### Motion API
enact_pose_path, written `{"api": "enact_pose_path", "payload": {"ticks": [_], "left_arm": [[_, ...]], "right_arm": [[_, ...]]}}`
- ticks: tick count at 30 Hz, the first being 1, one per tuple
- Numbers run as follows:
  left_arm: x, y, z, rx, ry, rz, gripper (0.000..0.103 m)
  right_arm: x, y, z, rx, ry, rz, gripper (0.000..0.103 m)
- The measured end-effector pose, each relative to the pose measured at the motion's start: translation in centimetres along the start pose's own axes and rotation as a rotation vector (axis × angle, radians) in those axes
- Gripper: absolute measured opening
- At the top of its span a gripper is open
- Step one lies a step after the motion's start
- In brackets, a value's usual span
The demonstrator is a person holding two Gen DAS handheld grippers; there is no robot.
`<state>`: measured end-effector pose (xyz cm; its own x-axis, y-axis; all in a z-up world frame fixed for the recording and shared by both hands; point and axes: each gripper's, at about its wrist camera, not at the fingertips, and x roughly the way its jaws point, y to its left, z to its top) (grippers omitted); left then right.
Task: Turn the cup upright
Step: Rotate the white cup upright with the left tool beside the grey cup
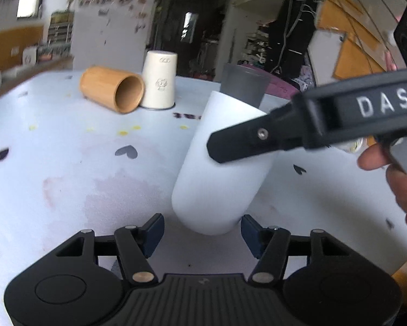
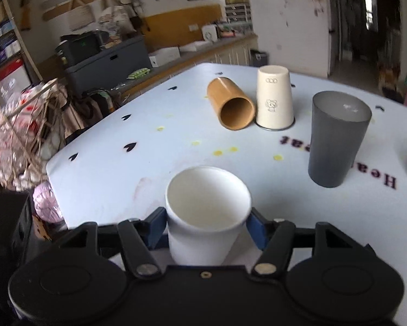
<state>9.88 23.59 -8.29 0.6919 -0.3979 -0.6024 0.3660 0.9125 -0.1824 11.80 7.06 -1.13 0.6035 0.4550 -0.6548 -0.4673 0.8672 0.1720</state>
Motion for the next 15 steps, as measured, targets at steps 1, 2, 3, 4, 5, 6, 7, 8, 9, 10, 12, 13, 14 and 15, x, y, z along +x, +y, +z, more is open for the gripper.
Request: {"api": "enact_pose_path", "payload": {"ticks": [1,2,3,4,5,6,7,8,9,10,12,13,14,15], "left_arm": [[-0.1,-0.1,-0.2,0.018,-0.009,0.009,0.065],[-0.2,-0.1,-0.5,0.034,-0.016,0.015,0.065],[-0.3,-0.2,-0.7,0.048,-0.023,0.025,0.068],[-0.4,-0.2,-0.9,0.062,-0.031,0.038,0.07],[-0.5,-0.2,-1.1,0.071,-0.037,0.047,0.071],[-0.6,-0.2,-1.3,0.08,-0.042,0.053,0.071],[-0.8,-0.1,-1.5,0.086,-0.046,0.053,0.072],[-0.9,0.0,-1.6,0.089,-0.049,0.052,0.072],[-1.0,0.0,-1.7,0.093,-0.052,0.049,0.072],[-1.1,0.1,-1.8,0.099,-0.053,0.047,0.073],[-1.3,0.2,-1.9,0.107,-0.054,0.045,0.074],[-1.4,0.3,-1.9,0.108,-0.054,0.046,0.076],[-1.5,0.4,-2.0,0.107,-0.055,0.047,0.076],[-1.5,0.5,-2.0,0.106,-0.055,0.046,0.076]], "right_arm": [[-0.2,0.1,-0.4,-0.011,-0.013,-0.005,0.065],[-0.6,0.2,-0.8,-0.021,-0.025,-0.009,0.065],[-0.7,0.4,-1.1,-0.032,-0.037,-0.014,0.066],[-0.7,0.7,-1.5,-0.053,-0.055,-0.021,0.07],[-0.6,0.9,-1.8,-0.069,-0.072,-0.031,0.072],[-0.4,1.1,-2.1,-0.076,-0.093,-0.037,0.072],[-0.1,1.2,-2.4,-0.078,-0.102,-0.039,0.072],[0.2,1.2,-2.7,-0.077,-0.1,-0.039,0.072],[0.8,1.1,-3.0,-0.071,-0.093,-0.039,0.071],[1.2,1.1,-3.2,-0.068,-0.091,-0.037,0.069],[1.9,1.1,-3.7,-0.069,-0.09,-0.039,0.063],[2.1,1.1,-3.9,-0.072,-0.099,-0.034,0.063],[2.2,1.2,-4.0,-0.081,-0.112,-0.033,0.063],[2.3,1.2,-4.0,-0.092,-0.117,-0.042,0.063]]}}
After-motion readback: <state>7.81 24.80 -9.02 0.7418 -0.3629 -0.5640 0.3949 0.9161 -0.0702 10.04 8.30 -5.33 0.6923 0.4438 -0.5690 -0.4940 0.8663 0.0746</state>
